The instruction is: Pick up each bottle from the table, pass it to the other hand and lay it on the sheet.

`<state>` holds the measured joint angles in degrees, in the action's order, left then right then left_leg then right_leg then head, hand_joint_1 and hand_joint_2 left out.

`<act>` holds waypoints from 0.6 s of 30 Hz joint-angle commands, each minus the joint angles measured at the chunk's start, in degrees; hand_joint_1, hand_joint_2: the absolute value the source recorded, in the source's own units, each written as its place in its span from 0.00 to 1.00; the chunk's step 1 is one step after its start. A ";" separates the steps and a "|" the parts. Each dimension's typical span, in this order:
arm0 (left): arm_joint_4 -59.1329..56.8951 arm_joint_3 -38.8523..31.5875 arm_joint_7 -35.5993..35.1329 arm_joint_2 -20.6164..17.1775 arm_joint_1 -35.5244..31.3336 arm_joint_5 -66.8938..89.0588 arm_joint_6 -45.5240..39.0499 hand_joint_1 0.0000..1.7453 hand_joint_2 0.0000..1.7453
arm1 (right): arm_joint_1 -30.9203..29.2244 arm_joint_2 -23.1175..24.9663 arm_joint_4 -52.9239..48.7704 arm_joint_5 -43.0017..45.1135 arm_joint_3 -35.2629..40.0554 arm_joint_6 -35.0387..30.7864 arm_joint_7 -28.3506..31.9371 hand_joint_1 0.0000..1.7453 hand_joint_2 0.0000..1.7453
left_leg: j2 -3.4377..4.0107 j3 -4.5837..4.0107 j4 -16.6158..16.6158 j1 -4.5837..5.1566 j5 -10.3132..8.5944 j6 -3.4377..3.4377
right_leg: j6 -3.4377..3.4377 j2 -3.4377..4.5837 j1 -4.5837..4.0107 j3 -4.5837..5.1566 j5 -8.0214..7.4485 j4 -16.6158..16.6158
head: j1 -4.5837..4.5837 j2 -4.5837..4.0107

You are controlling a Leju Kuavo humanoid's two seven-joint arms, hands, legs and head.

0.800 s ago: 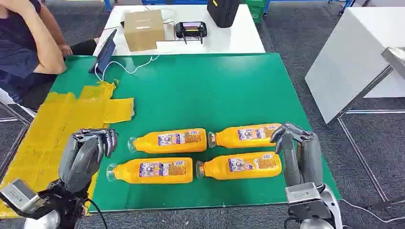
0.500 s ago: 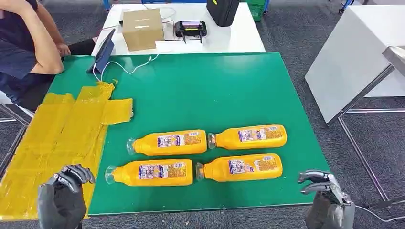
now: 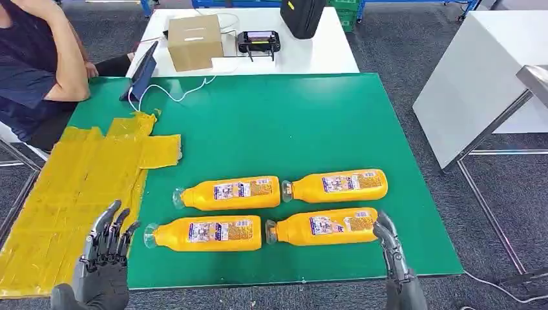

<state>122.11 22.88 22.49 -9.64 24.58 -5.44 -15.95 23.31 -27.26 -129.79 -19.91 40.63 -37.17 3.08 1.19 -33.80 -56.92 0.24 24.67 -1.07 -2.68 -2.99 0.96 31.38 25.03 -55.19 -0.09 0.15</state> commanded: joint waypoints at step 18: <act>-7.57 -9.70 -9.95 6.48 -7.45 6.35 9.98 0.00 0.00 | -20.48 10.09 22.41 -7.21 -16.18 38.97 -13.44 0.00 1.00 | 0.13 0.44 0.09 -0.10 -0.02 0.08 | 0.15 0.52 -0.07 -0.40 -0.07 0.13 | 0.00 0.00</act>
<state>117.09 18.45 14.43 -5.66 18.83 2.34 -8.79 11.82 -20.48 -117.88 -25.48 25.77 -3.75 -8.41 1.16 -33.60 -56.93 0.25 24.61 -1.12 -2.70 -3.02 0.98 31.15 25.01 -55.20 -0.09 0.15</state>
